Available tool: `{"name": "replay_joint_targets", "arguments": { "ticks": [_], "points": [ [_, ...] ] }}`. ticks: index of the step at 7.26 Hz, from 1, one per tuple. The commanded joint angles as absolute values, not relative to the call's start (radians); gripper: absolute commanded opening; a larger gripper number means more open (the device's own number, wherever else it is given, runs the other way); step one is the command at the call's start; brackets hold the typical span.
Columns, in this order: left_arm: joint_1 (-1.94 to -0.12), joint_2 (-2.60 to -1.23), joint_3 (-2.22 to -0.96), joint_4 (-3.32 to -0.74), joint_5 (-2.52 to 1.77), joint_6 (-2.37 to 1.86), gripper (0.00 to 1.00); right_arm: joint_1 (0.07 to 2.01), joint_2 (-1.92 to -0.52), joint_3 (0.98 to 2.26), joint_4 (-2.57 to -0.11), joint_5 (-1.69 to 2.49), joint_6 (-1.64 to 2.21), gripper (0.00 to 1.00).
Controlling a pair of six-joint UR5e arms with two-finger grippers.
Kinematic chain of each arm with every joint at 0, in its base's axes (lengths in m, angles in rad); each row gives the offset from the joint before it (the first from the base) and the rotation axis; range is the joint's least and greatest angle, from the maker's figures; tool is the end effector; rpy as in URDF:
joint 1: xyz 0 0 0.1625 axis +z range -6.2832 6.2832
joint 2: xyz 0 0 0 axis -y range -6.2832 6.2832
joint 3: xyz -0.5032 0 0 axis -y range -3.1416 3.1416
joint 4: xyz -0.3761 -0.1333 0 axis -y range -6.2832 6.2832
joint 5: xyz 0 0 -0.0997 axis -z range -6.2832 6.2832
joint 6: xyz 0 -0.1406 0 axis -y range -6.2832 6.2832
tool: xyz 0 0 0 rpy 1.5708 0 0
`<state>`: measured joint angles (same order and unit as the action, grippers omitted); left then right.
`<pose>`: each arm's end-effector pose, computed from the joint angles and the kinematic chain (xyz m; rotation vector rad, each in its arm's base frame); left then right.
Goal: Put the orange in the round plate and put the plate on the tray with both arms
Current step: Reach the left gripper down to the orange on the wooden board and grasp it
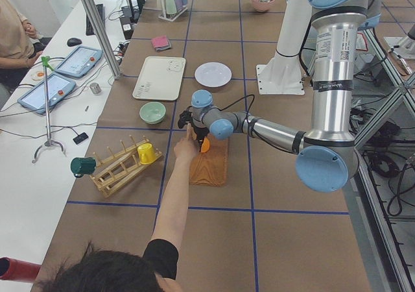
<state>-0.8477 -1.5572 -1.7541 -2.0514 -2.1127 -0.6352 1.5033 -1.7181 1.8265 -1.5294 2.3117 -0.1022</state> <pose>0.2960 -0.4272 0.6376 0.1655 0.8061 0.2590 0.0104 -0.4157 0.7073 0.1560 -0.7383 -0.2171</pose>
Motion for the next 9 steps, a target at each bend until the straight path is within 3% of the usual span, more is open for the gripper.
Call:
{"name": "replay_joint_targets", "arguments": {
  "ticks": [1, 2, 3, 4, 6, 7, 9],
  "points": [
    [-0.845, -1.565, -1.716, -2.125, -2.12, -0.646, 1.0, 1.503, -1.718, 1.825, -1.529, 2.312, -0.103, 1.0],
    [-0.845, -1.565, -1.721, -2.125, -2.125, -0.647, 0.84, 1.503, -1.718, 1.825, -1.529, 2.312, -0.103, 1.0],
    [-0.845, -1.566, -1.726, -2.123, -2.125, -0.646, 0.18, 1.503, -1.718, 1.825, -1.529, 2.31, -0.103, 1.0],
    [-0.847, -1.56, -1.729, -2.125, -2.118, -0.646, 0.0, 1.503, -1.718, 1.825, -1.529, 2.31, -0.103, 1.0],
    [-0.857, -1.563, -1.858, -2.014, -2.138, -0.646, 0.0, 1.503, -1.718, 1.827, -1.529, 2.31, -0.103, 1.0],
    [-0.853, -1.615, -1.965, -1.809, -2.138, -0.65, 0.0, 1.503, -1.718, 1.827, -1.529, 2.312, -0.103, 1.0],
    [-0.812, -1.852, -1.999, -1.585, -2.128, -0.836, 0.0, 1.503, -1.718, 1.825, -1.528, 2.312, -0.103, 1.0]
  ]
}}
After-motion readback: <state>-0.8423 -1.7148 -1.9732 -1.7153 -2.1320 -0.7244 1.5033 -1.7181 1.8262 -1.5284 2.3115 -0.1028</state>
